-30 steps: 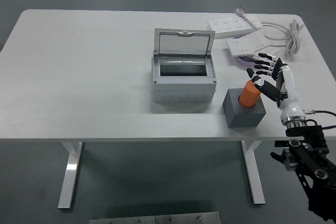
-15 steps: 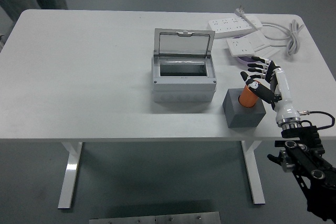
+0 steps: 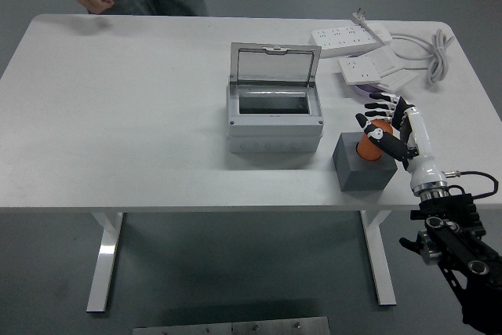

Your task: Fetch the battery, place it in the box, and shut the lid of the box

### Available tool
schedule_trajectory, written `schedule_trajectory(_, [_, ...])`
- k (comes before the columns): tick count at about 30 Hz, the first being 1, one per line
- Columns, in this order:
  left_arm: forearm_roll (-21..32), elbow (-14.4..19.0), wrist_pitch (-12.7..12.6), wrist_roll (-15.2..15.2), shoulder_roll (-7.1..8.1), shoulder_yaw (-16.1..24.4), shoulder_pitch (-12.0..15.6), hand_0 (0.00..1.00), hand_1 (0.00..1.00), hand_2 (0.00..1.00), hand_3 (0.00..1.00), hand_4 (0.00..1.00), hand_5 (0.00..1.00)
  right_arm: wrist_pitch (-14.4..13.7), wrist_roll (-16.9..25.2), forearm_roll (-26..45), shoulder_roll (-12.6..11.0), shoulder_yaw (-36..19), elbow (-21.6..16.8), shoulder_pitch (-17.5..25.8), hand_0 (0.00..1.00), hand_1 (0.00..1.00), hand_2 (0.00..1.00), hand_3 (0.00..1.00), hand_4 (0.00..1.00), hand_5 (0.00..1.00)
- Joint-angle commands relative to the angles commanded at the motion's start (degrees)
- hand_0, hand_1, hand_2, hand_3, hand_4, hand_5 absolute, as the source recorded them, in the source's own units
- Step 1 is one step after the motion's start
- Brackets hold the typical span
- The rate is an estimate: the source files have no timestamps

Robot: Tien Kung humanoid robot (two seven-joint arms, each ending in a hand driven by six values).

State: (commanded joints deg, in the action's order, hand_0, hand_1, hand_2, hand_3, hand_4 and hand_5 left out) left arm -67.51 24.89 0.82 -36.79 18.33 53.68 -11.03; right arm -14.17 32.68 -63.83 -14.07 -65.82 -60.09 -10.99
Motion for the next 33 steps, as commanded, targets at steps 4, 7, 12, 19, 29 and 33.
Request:
schedule_trajectory(4, [-0.02,-0.02,-0.02,0.16,0.05,-0.08,-0.21,0.632,0.698,0.573,0.541,0.500,0.002,0.11,-0.09,-0.16,-0.08,0.00,0.04,0.09,0.531,0.466,0.496,0.519,0.698,0.139])
schedule_trajectory(7, [-0.17,-0.05,-0.08,0.31,0.05,-0.08,-0.37,0.632,0.698,0.573,0.541,0.500,0.002,0.06,-0.13,-0.26,-0.20,0.17,0.04,0.02,0.531,0.466,0.496,0.519,0.698,0.139])
schedule_trajectory(12, [-0.36,-0.12,-0.19,0.67,0.09,-0.21,-0.56,0.632,0.698,0.573,0.541,0.500,0.002,-0.01,-0.29,-0.27,-0.43,0.72,0.31,-0.15,0.534,0.477,0.504,0.525,0.698,0.137])
schedule_trajectory(19, [-0.65,-0.18,-0.11,0.98,0.19,-0.31,-0.86,0.632,0.698,0.573,0.541,0.500,0.002,-0.11,-0.46,-0.01,-0.85,1.96,0.83,-0.67,0.532,0.484,0.509,0.521,0.700,0.134])
schedule_trajectory(29, [-0.86,-0.18,-0.02,0.99,0.19,-0.23,-1.17,0.632,0.698,0.573,0.541,0.500,0.002,-0.35,-0.54,0.19,-1.23,3.49,1.03,-1.60,0.533,0.483,0.510,0.510,0.697,0.133])
schedule_trajectory(33, [-0.76,-0.17,0.00,1.02,0.15,-0.35,-1.24,0.632,0.698,0.573,0.541,0.500,0.002,-0.37,-0.55,0.23,-1.18,3.63,1.19,-1.78,0.531,0.487,0.515,0.527,0.697,0.124])
